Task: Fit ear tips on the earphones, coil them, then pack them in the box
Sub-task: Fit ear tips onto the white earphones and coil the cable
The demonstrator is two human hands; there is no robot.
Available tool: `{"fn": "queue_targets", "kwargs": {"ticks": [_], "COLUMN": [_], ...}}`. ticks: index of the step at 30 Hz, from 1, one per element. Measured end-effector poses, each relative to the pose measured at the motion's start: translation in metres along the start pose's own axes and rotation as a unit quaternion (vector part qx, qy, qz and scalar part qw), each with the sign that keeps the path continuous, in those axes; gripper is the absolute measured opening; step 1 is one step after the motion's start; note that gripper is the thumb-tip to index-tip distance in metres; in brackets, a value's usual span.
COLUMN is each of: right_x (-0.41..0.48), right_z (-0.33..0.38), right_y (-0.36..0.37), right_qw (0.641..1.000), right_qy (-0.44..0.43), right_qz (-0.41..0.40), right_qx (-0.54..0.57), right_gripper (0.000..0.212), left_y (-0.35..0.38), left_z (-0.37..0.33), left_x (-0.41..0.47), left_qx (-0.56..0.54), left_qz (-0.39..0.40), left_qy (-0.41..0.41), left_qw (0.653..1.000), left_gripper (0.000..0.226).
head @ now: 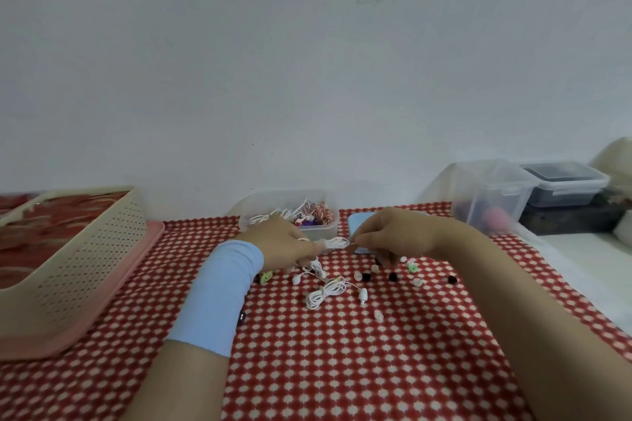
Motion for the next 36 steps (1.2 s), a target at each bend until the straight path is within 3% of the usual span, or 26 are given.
{"fn": "queue_targets", "kwargs": {"ticks": [1,3,6,12,16,19,21,23,26,31,36], "right_x": [0.002,0.006,0.011,0.004,0.005,0.008,0.006,0.004,0.007,0.014,0.014], "right_z": [0.001,0.003,0.003,0.008,0.005,0.007,0.006,0.007,0.002,-0.001,0.002], "right_y": [0.0,0.0,-0.002,-0.005,-0.002,0.002,-0.003,-0.01,0.002,0.02,0.017], "right_qw": [1.0,0.999,0.998,0.986,0.977,0.975,0.986,0.996,0.99,0.983,0.988], "right_qy": [-0.004,-0.011,-0.009,-0.019,-0.006,-0.01,-0.006,-0.021,-0.006,0.01,-0.007], "right_qz": [-0.009,-0.031,-0.057,-0.083,-0.088,-0.07,-0.074,-0.083,-0.04,-0.017,-0.024], "right_qx": [0.003,0.003,0.024,0.141,0.192,0.211,0.15,-0.001,-0.135,-0.185,-0.153], "right_gripper": [0.022,0.02,0.02,0.023,0.039,0.035,0.027,0.005,0.01,0.013,0.007], "left_y": [0.0,-0.003,-0.012,0.001,0.0,-0.004,-0.006,-0.006,-0.004,0.004,0.002], "left_z": [-0.001,-0.006,-0.023,-0.054,-0.05,-0.037,-0.027,-0.022,-0.02,-0.019,-0.018], "left_x": [-0.001,-0.003,-0.006,-0.007,-0.007,-0.005,-0.004,-0.004,-0.004,-0.001,-0.002], "left_qx": [0.029,0.065,0.069,-0.083,-0.141,-0.184,-0.212,-0.228,-0.229,-0.249,-0.288], "left_qz": [0.001,-0.011,-0.07,-0.092,-0.12,-0.135,-0.129,-0.106,-0.088,-0.071,-0.071], "left_qy": [-0.003,0.001,0.031,0.163,0.183,0.164,0.145,0.13,0.122,0.119,0.124], "left_qw": [1.0,0.998,0.995,0.979,0.965,0.96,0.958,0.959,0.962,0.959,0.947], "left_gripper": [0.042,0.022,0.042,0.042,0.022,0.014,0.013,0.014,0.015,0.019,0.022]}}
Point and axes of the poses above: each hand's wrist, its own x-axis towards the middle knuckle, its own y-axis out of the palm, z = x × y, the point moved 10 cm from there along x, towards the middle knuckle, and after that the axes turned 3 degrees about -x, right-handed, at the moved point
